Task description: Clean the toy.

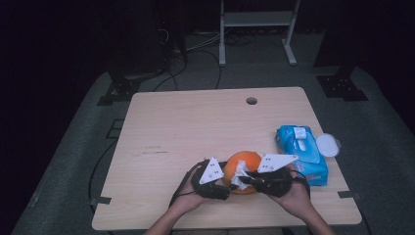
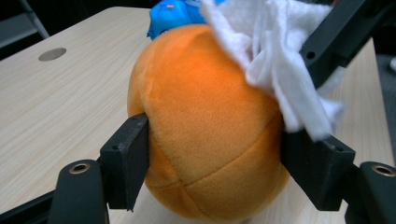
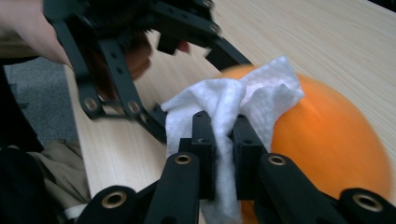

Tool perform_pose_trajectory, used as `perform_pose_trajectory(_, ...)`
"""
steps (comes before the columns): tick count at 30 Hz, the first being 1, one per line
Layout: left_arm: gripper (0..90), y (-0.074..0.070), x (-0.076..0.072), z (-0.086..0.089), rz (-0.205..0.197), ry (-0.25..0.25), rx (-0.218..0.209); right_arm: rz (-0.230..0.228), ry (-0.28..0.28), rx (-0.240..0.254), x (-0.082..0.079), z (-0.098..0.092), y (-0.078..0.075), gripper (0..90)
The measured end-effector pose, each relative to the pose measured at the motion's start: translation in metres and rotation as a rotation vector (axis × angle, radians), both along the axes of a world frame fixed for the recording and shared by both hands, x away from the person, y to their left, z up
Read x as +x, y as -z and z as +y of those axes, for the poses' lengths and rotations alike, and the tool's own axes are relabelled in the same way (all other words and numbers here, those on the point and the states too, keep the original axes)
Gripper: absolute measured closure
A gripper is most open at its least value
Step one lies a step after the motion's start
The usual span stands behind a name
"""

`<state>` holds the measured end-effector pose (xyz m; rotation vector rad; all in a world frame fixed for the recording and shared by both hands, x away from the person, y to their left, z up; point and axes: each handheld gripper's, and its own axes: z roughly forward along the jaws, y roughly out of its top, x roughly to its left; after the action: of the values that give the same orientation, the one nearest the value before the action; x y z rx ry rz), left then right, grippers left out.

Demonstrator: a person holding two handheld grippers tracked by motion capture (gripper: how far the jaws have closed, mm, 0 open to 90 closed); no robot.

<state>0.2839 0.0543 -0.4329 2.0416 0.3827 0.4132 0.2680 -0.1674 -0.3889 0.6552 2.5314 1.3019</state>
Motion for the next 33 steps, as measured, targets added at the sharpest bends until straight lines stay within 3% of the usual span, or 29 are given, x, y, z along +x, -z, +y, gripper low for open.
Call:
perform_pose_trajectory(4,28.6,0.002,0.003,0.003,0.002,0.002,-0.003,-0.019,0.037,0.012,0.005,-0.010,-0.004,81.7)
perform_pose_trajectory(5,28.0,0.002,0.003,0.003,0.005,0.002,-0.008,-0.032,0.084,0.008,0.009,-0.021,-0.006,81.7)
perform_pose_trajectory(8,20.9,0.002,0.006,0.000,0.037,-0.021,-0.053,-0.012,0.124,0.014,0.014,-0.034,-0.003,81.7)
perform_pose_trajectory(10,14.4,0.003,0.007,-0.001,0.054,-0.036,-0.064,-0.006,0.124,0.014,0.014,-0.034,-0.002,81.7)
perform_pose_trajectory(11,14.1,0.005,0.009,-0.002,0.083,-0.052,-0.076,-0.014,0.104,0.005,0.011,-0.028,-0.001,81.7)
perform_pose_trajectory(14,22.3,0.006,0.008,-0.002,0.085,-0.053,-0.074,-0.022,0.070,-0.007,0.006,-0.016,-0.002,81.7)
perform_pose_trajectory(16,25.6,0.004,0.002,-0.004,0.017,-0.038,-0.037,-0.026,0.032,-0.012,0.001,-0.002,-0.001,81.7)
perform_pose_trajectory(18,29.2,0.001,-0.008,-0.011,-0.068,-0.009,0.001,-0.039,0.007,-0.021,-0.004,0.009,-0.002,81.7)
perform_pose_trajectory(19,30.4,-0.001,-0.015,-0.015,-0.129,0.019,0.042,-0.063,0.009,-0.019,-0.007,0.012,-0.006,81.7)
perform_pose_trajectory(22,30.6,-0.001,-0.019,-0.018,-0.159,0.029,0.059,-0.078,0.026,-0.005,-0.006,0.007,-0.011,81.7)
perform_pose_trajectory(23,30.4,0.000,-0.019,-0.018,-0.165,0.036,0.060,-0.090,0.058,-0.005,-0.003,-0.004,-0.016,81.6)
perform_pose_trajectory(25,29.0,0.001,-0.018,-0.016,-0.159,0.039,0.057,-0.097,0.080,-0.007,-0.001,-0.010,-0.017,81.6)
perform_pose_trajectory(26,26.6,0.001,-0.015,-0.016,-0.127,0.031,0.029,-0.090,0.114,-0.020,0.003,-0.022,-0.018,81.6)
perform_pose_trajectory(27,21.6,0.002,-0.013,-0.016,-0.098,0.020,0.003,-0.081,0.121,-0.021,0.004,-0.026,-0.017,81.7)
perform_pose_trajectory(28,16.0,0.002,-0.013,-0.016,-0.098,0.020,0.003,-0.081,0.121,-0.021,0.004,-0.026,-0.017,81.7)
perform_pose_trajectory(29,10.4,0.003,-0.006,-0.017,-0.015,-0.004,-0.031,-0.065,0.124,-0.017,0.004,-0.029,-0.014,81.7)
perform_pose_trajectory(30,8.1,0.003,-0.006,-0.017,-0.015,-0.004,-0.031,-0.059,0.112,-0.013,0.003,-0.027,-0.013,81.7)
perform_pose_trajectory(32,8.1,0.007,-0.002,-0.016,0.052,-0.005,-0.051,-0.058,0.105,-0.013,0.001,-0.024,-0.012,81.7)
perform_pose_trajectory(33,13.8,0.007,-0.004,-0.016,0.045,-0.002,-0.044,-0.066,0.080,-0.026,-0.002,-0.014,-0.012,81.7)
